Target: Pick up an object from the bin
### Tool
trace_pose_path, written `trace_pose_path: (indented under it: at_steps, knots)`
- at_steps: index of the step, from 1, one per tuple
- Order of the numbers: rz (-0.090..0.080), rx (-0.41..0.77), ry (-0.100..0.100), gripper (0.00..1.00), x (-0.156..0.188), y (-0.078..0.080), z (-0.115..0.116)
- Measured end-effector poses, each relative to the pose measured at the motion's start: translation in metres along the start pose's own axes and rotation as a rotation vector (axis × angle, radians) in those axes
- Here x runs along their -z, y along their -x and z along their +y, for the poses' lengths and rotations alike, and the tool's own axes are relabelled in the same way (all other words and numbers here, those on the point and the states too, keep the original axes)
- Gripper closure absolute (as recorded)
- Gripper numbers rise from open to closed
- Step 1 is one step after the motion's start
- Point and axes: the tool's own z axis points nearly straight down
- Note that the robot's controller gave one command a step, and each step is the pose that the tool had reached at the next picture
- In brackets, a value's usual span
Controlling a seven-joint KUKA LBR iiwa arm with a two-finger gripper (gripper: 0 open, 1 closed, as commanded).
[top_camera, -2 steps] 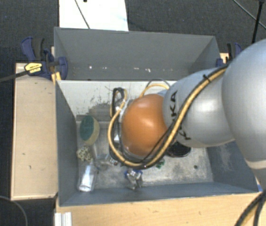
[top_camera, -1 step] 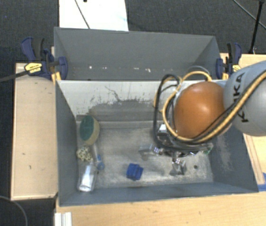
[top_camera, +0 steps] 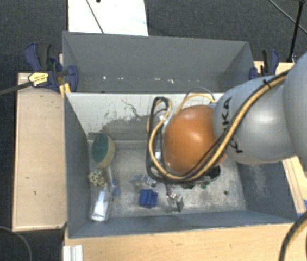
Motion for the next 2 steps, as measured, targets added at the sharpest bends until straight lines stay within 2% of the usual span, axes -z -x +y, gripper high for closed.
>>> trace_pose_path:
  at_steps: [1, 2]
  knots:
    - [0.001, -0.008, -0.002, 1.0, 0.002, -0.003, -0.003]
    - [-0.007, 0.172, -0.009, 1.0, 0.143, 0.052, 0.004]
